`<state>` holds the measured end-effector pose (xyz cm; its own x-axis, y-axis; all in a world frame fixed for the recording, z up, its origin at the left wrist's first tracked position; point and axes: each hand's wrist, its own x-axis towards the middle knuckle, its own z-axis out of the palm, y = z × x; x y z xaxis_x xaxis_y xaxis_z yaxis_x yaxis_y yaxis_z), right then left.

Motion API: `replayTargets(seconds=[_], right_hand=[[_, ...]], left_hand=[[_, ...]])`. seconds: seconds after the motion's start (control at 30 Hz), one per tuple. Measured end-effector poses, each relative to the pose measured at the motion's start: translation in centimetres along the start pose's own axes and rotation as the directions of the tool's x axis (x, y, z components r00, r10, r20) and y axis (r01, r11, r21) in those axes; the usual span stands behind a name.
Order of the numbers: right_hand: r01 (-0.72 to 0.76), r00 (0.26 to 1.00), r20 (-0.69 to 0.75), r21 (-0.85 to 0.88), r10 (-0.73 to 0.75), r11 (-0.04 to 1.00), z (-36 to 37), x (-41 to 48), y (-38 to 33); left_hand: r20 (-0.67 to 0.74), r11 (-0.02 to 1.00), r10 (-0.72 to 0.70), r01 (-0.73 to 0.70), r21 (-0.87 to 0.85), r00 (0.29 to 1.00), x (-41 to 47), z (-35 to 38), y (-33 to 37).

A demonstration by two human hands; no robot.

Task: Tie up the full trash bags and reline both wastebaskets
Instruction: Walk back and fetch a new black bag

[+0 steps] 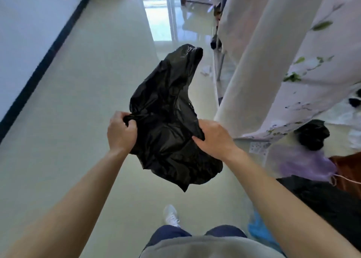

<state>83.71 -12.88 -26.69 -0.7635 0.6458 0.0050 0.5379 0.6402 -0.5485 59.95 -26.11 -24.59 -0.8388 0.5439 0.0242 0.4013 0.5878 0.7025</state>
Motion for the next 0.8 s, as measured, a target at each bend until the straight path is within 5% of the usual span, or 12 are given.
replayTargets(seconds=[0.27, 0.43, 0.53, 0.7, 0.8], right_hand=[[0.114, 0.991, -0.044, -0.182, -0.124, 0.977, 2.4, 14.5, -12.5], [0.13, 0.984, -0.069, -0.337, -0.162, 0.933, 2.3, 22.4, -12.4], [0.084, 0.985, -0.118, -0.333, -0.13, 0.939, 2.2, 27.8, -11.0], [0.096, 0.987, -0.094, -0.308, -0.131, 0.946, 3.2, 40.0, -7.8], [0.132, 0.984, -0.076, -0.29, -0.161, 0.948, 3.4, 48.9, -6.1]], left_hand=[[-0.015, 0.995, -0.066, 0.065, -0.073, 0.998, 14.0, -9.1, -5.1], [-0.134, 0.984, 0.078, -0.055, 0.17, 0.988, 20.0, -7.8, -5.2], [-0.115, 0.985, 0.133, -0.118, 0.126, 0.984, 23.8, -5.6, -3.9], [0.25, 0.965, -0.136, 0.184, -0.184, 0.959, 35.0, -1.1, 1.0], [0.238, 0.857, -0.336, 0.401, -0.324, 0.911, 44.3, 1.2, 3.4]])
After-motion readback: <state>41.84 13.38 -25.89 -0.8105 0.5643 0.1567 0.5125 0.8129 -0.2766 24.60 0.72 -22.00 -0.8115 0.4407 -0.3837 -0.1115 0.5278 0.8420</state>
